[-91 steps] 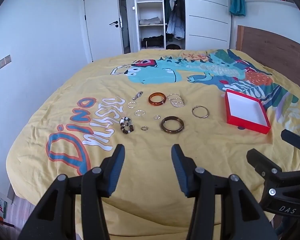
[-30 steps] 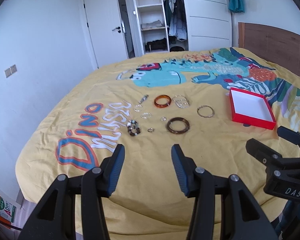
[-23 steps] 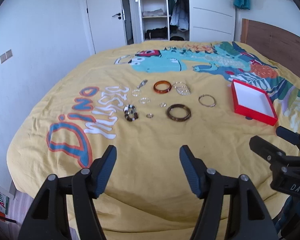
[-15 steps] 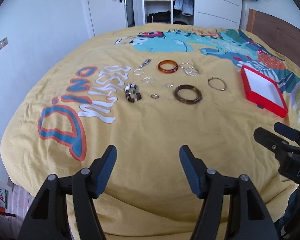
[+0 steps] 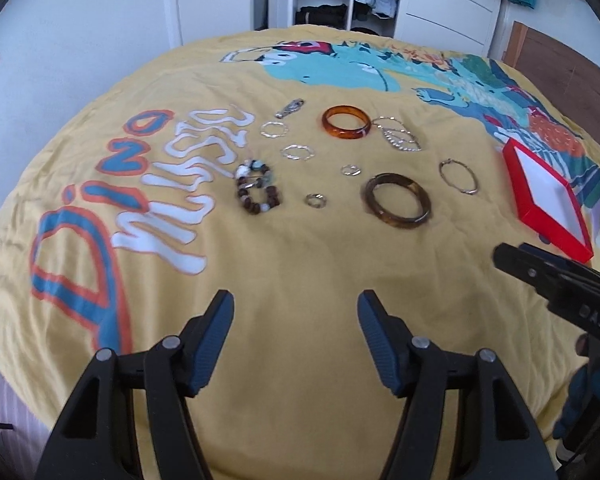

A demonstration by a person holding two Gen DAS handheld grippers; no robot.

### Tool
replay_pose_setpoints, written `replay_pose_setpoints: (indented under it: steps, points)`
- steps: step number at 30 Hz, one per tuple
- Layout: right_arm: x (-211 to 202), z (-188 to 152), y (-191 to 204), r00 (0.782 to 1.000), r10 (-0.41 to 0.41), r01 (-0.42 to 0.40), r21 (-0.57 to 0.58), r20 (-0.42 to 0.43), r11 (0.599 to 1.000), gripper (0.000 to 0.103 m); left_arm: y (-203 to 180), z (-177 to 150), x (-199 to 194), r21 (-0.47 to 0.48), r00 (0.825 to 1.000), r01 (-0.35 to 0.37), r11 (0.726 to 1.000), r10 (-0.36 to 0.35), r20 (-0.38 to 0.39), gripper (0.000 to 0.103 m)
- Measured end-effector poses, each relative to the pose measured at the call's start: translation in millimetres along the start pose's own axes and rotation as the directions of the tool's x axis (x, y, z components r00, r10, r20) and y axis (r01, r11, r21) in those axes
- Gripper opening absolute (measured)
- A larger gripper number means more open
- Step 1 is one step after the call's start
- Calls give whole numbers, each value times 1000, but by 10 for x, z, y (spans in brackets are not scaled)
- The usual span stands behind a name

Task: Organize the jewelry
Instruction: 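Lower the right tool onto the dark brown bangle and close on it, then grasp the small silver ring with the left tool while the right tool holds the bangle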

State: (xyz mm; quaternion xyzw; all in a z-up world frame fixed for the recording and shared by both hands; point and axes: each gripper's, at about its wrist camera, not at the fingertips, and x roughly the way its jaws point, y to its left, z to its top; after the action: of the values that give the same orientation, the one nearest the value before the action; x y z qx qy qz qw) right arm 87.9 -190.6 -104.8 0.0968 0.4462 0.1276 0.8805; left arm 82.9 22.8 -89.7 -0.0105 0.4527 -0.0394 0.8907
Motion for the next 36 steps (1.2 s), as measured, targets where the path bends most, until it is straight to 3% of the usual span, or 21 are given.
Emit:
replay_pose_setpoints:
  steps: [3, 8, 20, 23, 25, 27, 36]
  points:
    - [209, 161, -64, 1000, 18, -18, 6, -16, 1000, 51, -34, 129, 138, 13, 1000, 31, 999, -31, -4, 57]
    - [573, 429, -147, 998, 52, -52, 17, -35, 999, 46, -39, 365, 414, 24, 996, 87, 996, -86, -21, 40]
    - [1326, 743, -193, 989, 81, -82, -6, -124, 997, 46, -29, 642, 774, 71, 995, 95, 993, -94, -24, 39]
    - [1380, 774, -146, 991, 59, -65, -42, -124, 997, 42, -68, 649, 833, 81, 995, 95, 992, -93, -29, 39]
    - [1401, 772, -115, 991, 26, -38, -84, -132, 996, 23, -85, 652, 878, 79, 995, 92, 993, -90, -33, 39]
    - [1404, 765, -140, 990, 17, -31, -98, -139, 995, 12, -102, 656, 923, 79, 996, 82, 993, -80, -36, 39]
    - [1093, 582, -458, 991, 69, -73, -28, -115, 997, 9, -97, 678, 1081, 71, 998, 47, 996, -44, -42, 39]
